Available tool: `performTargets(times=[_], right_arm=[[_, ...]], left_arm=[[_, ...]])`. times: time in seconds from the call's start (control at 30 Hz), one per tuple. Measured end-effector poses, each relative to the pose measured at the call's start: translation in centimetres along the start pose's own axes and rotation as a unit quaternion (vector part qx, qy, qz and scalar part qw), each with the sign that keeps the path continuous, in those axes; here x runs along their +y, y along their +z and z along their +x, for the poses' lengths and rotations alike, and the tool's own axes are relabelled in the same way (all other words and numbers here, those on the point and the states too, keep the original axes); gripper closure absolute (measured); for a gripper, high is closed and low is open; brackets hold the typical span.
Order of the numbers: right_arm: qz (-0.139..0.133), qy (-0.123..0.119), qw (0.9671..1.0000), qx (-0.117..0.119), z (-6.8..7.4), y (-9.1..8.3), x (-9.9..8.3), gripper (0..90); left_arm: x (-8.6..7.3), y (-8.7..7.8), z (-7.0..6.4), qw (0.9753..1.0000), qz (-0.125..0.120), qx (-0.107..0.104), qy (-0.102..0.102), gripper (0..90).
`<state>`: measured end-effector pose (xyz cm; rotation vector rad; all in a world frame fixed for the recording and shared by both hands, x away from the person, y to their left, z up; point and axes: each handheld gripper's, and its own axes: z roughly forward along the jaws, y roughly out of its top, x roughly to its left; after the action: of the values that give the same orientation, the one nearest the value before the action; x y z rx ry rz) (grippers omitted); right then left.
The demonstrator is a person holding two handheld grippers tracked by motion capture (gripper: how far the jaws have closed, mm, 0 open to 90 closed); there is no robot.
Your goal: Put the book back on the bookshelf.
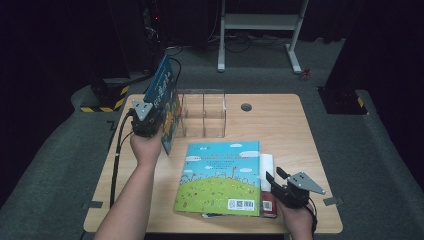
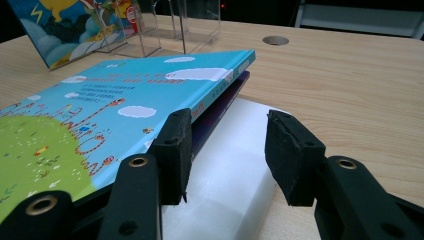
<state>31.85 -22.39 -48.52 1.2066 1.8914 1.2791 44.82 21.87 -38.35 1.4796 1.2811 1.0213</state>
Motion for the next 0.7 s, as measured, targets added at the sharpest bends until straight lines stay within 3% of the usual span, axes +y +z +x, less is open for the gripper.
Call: performTargets(times=[0.7], right_arm=[[0.003, -0.003, 1.0000, 0.002, 0.2, 0.2, -0.1, 53.7]], left_arm=[[-0.6, -0.3, 1.6, 0.9998, 0.006, 0.015, -0.011, 76.2]])
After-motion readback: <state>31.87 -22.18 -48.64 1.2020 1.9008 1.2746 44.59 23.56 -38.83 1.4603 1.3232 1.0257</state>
